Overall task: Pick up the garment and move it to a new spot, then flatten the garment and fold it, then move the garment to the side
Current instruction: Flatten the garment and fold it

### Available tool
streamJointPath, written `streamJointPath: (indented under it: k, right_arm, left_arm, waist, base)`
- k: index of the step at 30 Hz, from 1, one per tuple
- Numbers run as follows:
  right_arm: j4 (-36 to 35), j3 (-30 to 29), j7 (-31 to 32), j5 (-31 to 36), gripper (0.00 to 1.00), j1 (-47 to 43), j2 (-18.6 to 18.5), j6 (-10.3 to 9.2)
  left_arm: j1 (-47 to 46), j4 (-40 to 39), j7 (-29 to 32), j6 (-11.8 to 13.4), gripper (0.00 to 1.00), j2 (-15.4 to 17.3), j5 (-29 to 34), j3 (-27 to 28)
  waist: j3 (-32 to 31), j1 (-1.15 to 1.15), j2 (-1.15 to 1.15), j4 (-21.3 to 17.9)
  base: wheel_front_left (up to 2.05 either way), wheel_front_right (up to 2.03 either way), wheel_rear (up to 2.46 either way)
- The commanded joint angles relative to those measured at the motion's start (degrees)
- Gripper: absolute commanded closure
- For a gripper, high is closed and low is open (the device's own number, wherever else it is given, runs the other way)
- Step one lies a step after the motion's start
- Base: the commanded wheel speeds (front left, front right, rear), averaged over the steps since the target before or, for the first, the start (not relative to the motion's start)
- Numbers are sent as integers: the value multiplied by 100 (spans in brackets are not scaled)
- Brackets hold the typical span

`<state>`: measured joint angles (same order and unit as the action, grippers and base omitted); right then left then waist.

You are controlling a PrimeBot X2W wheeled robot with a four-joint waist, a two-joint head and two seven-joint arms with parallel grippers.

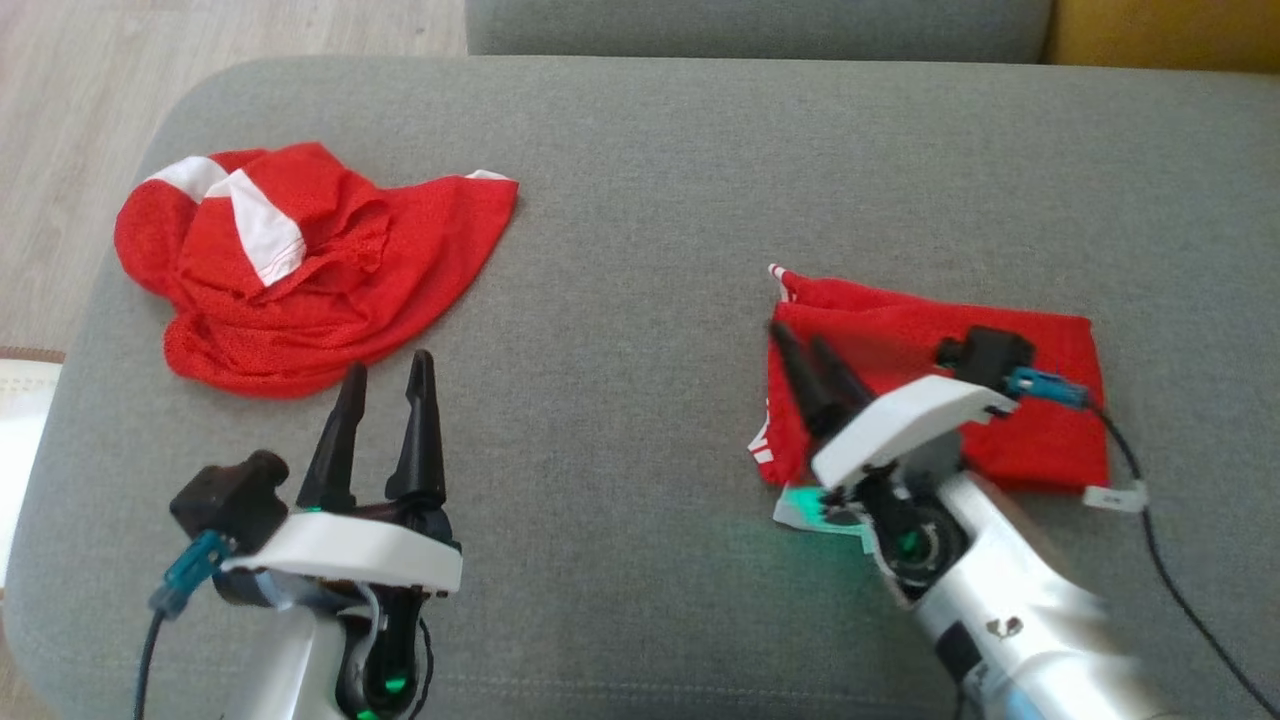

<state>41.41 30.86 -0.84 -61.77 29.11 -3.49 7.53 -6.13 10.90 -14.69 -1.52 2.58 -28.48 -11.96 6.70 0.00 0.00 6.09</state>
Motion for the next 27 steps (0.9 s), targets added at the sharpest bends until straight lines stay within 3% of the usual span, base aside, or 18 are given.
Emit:
streamJointPath:
  k: [1,6,11,15,22,27]
  right_arm:
    - [-262,300,-58,-285,0,160,61,-4]
    - [-90,625,-345,-580,0,306,61,-4]
    - [270,553,-785,-223,0,715,39,-4]
    - [320,333,-1081,398,0,982,-419,-4]
    - [-213,-285,-1386,1704,0,909,-1514,-4]
    - [-1002,-1297,-1412,2550,0,256,-1620,-4]
  left_arm:
    - [-203,-159,-30,16,0,30,6,192]
    - [-208,-149,-30,19,0,30,16,182]
    - [-185,-233,-30,6,0,30,80,305]
    - [-209,-417,-30,7,0,30,70,356]
    - [-388,-834,-30,71,0,30,62,267]
    - [-497,-1040,-30,111,0,30,124,138]
  waist:
    - [-11,0,0,-40]
    - [-78,0,0,-190]
    - [-171,0,0,-512]
    - [-221,0,0,-755]
    - [-207,0,0,-1022]
    - [-159,0,0,-1143]
  base:
    - [0,0,0]
    - [0,0,0]
    - [0,0,0]
    - [0,0,0]
    - [0,0,0]
    - [0,0,0]
